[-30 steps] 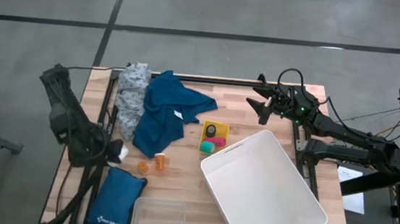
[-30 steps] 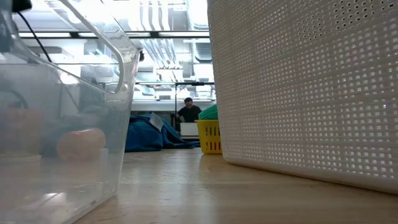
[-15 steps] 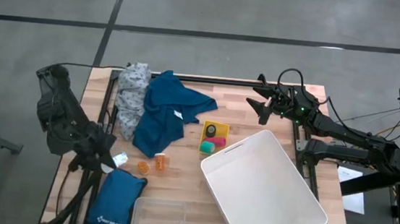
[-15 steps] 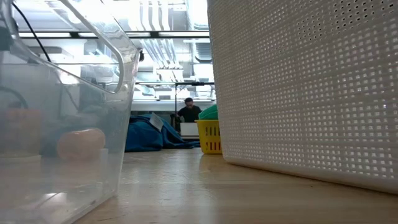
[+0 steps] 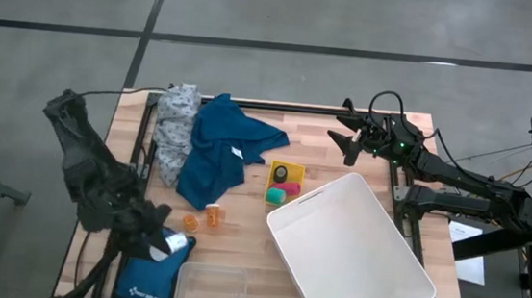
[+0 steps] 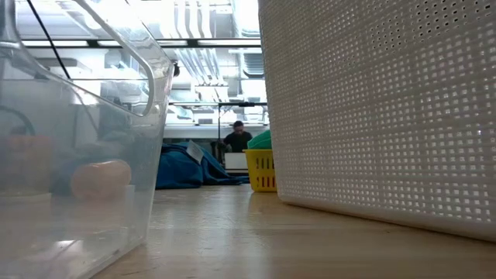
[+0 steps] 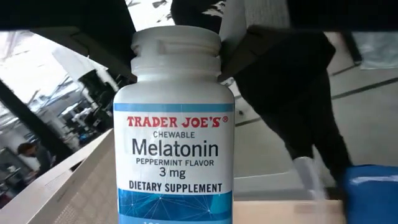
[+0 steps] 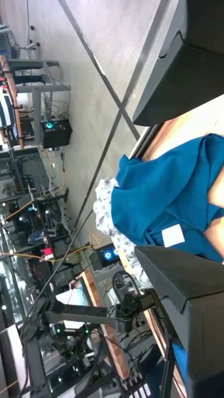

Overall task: Pick & place medical supplies in basket/bin
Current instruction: Put the white pill bottle into the transparent bin

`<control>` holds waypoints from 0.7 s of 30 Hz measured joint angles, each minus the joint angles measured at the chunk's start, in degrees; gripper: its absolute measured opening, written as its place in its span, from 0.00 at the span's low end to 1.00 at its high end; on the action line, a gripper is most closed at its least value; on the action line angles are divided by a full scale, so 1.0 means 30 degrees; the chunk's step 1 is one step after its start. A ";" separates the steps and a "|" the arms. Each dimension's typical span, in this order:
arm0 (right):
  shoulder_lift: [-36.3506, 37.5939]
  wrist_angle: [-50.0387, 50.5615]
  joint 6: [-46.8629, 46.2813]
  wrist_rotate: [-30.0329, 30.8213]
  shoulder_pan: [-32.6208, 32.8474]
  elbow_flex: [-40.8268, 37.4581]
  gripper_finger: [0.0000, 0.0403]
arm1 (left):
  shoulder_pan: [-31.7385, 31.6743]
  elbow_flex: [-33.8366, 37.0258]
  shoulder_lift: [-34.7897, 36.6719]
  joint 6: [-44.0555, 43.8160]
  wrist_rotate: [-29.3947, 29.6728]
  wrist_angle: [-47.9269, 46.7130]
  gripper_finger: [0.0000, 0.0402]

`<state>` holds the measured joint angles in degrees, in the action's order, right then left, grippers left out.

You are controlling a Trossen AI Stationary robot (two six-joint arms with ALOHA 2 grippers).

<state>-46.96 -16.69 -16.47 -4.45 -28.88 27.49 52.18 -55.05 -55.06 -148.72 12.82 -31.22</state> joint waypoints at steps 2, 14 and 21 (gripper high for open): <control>0.0000 0.0000 -0.0001 0.0000 0.0000 0.0000 0.81 | -0.0393 0.0000 -0.0667 0.0020 -0.0163 0.0831 0.48; 0.0000 0.0000 0.0002 0.0000 -0.0003 0.0000 0.81 | -0.2161 0.0000 -0.3722 0.0928 -0.2331 0.4134 0.48; 0.0000 0.0000 -0.0001 0.0000 0.0000 0.0000 0.81 | -0.3008 0.0029 -0.5076 0.1706 -0.3550 0.4112 0.48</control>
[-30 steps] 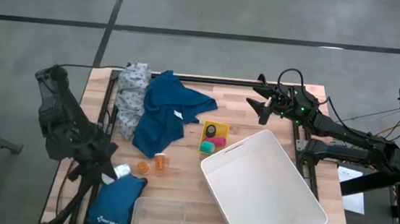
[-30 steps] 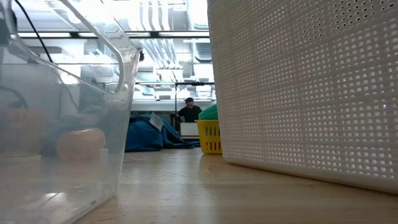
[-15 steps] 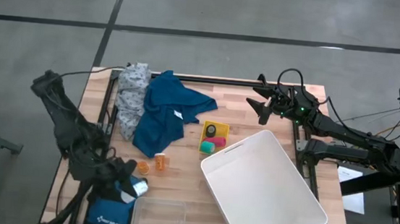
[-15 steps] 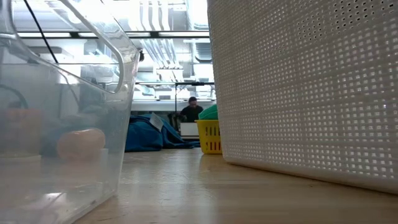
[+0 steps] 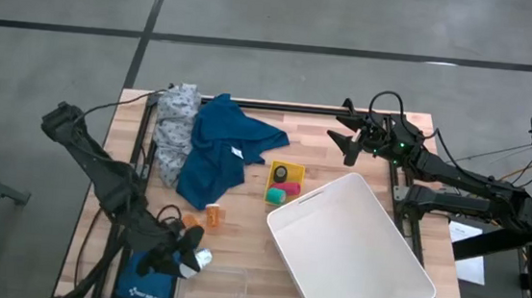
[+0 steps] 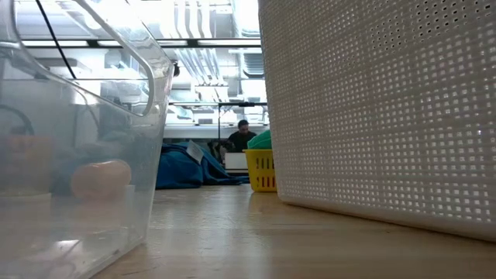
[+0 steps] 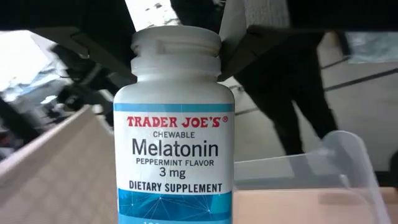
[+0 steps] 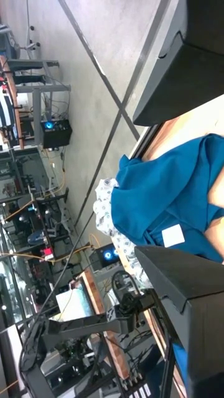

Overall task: Pick & place medical supplies in basket/bin
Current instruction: Put the white pill bottle into the transparent bin

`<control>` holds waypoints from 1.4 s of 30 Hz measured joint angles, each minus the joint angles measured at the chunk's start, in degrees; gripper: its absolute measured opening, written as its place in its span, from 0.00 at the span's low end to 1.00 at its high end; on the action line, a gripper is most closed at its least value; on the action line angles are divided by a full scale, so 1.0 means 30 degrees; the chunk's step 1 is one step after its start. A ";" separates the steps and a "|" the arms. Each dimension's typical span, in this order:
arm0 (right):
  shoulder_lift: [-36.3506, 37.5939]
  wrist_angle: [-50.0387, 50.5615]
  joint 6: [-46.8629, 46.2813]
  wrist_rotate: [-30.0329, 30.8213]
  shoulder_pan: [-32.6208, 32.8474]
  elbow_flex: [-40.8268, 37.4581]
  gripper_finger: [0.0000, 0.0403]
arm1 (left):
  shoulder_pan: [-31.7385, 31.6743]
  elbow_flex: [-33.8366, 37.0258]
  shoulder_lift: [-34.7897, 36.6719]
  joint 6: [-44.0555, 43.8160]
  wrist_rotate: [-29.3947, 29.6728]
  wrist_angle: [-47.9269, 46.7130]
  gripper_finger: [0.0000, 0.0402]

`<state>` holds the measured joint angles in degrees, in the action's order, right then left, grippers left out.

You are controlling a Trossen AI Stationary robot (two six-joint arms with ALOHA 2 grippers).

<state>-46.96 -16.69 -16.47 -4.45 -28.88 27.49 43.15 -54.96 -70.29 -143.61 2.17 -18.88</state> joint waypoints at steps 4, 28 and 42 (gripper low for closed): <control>0.0000 0.0000 0.0003 0.0000 -0.0004 0.0000 0.81 | -0.0354 0.0007 -0.0642 0.0389 -0.2051 0.0754 0.49; 0.0007 0.0000 0.0000 0.0000 0.0000 0.0000 0.81 | -0.1558 0.4871 -0.2233 -0.0356 -0.8296 0.7611 0.48; 0.0007 0.0000 0.0000 0.0000 0.0000 0.0000 0.81 | -0.1706 0.6557 -0.2270 -0.2300 -0.8181 0.9403 0.48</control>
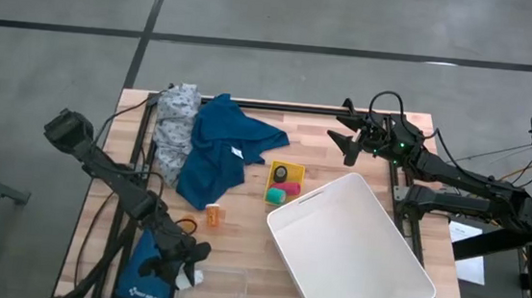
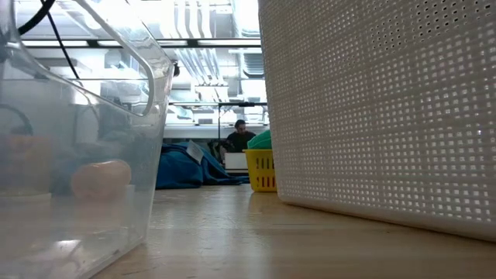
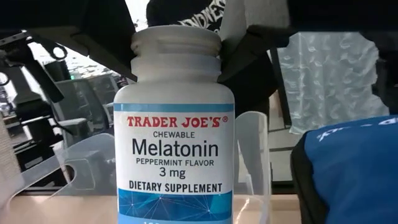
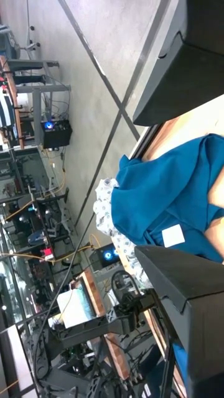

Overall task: Pick & place medical supplies in basket/bin
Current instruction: Put the white pill bottle into the transparent bin

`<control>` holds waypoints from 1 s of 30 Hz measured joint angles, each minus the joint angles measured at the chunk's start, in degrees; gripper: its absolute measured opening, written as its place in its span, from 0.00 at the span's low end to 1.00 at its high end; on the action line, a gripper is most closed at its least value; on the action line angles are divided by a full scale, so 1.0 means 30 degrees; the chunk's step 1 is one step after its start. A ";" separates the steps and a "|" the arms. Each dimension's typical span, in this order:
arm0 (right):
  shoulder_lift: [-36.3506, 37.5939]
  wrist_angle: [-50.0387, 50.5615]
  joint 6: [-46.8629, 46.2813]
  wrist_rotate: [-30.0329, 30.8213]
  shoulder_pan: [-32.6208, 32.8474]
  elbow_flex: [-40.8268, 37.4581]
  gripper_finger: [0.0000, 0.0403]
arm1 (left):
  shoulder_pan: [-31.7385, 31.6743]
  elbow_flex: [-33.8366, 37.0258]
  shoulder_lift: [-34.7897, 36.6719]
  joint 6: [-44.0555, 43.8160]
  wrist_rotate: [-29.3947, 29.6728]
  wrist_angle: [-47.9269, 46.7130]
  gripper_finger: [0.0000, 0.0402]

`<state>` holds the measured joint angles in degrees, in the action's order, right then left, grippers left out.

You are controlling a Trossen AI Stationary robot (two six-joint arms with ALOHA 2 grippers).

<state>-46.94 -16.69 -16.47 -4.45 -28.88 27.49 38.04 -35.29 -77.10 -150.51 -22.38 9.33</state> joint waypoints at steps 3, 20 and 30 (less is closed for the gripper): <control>0.0015 0.0000 0.0000 0.0000 -0.0007 0.0000 0.81 | -0.0034 0.0000 0.0000 -0.0249 0.0244 0.0028 0.48; 0.0015 0.0015 0.0000 0.0000 -0.0007 0.0000 0.81 | -0.0150 -0.0277 -0.2506 -0.0477 -0.0223 0.0737 0.48; 0.0015 0.0080 0.0000 0.0000 -0.0003 0.0000 0.81 | -0.0355 -0.0306 -0.3812 -0.0295 -0.0910 0.2084 0.48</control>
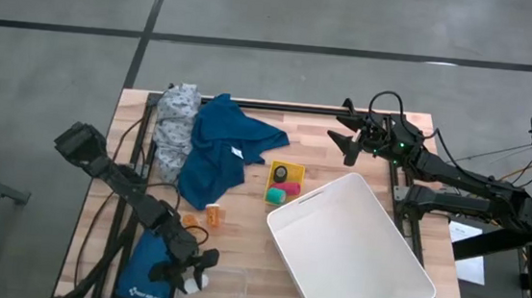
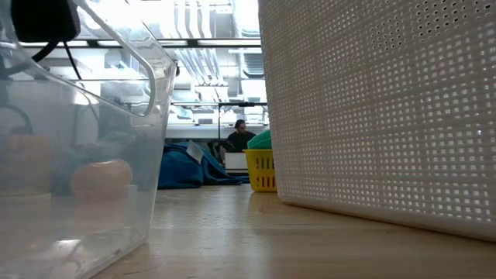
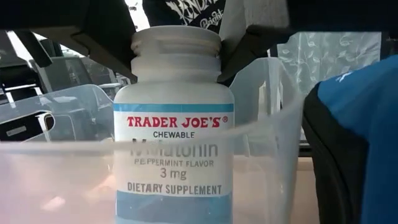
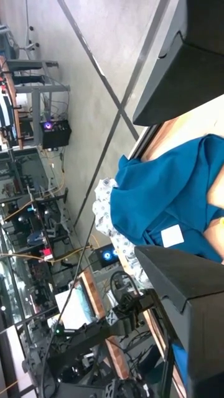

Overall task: Pick & place medical supplies in basket/bin
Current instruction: Put the white pill bottle into the transparent bin

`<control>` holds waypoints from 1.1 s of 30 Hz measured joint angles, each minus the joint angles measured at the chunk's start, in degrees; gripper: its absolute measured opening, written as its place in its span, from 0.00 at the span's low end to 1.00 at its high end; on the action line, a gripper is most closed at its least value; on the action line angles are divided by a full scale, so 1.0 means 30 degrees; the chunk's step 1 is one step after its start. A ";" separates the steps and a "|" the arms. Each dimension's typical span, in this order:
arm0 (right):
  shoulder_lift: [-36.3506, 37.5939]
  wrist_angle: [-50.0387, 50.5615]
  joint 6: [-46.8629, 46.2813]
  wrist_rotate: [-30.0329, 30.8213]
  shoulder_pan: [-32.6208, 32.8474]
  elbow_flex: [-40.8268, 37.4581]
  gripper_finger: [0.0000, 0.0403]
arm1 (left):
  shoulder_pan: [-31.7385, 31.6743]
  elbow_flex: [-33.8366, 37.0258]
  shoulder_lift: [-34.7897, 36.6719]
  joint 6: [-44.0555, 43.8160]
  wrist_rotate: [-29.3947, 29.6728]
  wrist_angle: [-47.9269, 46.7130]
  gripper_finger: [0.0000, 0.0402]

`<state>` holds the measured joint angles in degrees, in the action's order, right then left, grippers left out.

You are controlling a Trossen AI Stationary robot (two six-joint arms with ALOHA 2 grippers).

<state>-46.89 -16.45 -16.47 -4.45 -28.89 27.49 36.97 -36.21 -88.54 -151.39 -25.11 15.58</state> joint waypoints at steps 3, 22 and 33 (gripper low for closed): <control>0.0000 -0.0006 0.0000 0.0000 0.0002 0.0000 0.81 | 0.0000 0.0000 -0.0079 -0.0021 0.0001 -0.0083 0.48; -0.0007 -0.0007 0.0000 0.0000 -0.0003 0.0000 0.81 | 0.0000 0.0000 -0.0079 -0.0036 0.0001 -0.0177 0.55; -0.0022 -0.0007 0.0000 0.0000 -0.0004 0.0000 0.81 | 0.0000 0.0000 -0.0071 0.0338 -0.0006 -0.0126 0.65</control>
<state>-46.96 -16.47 -16.47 -4.45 -28.91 27.49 36.97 -36.21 -88.75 -150.38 -25.12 15.20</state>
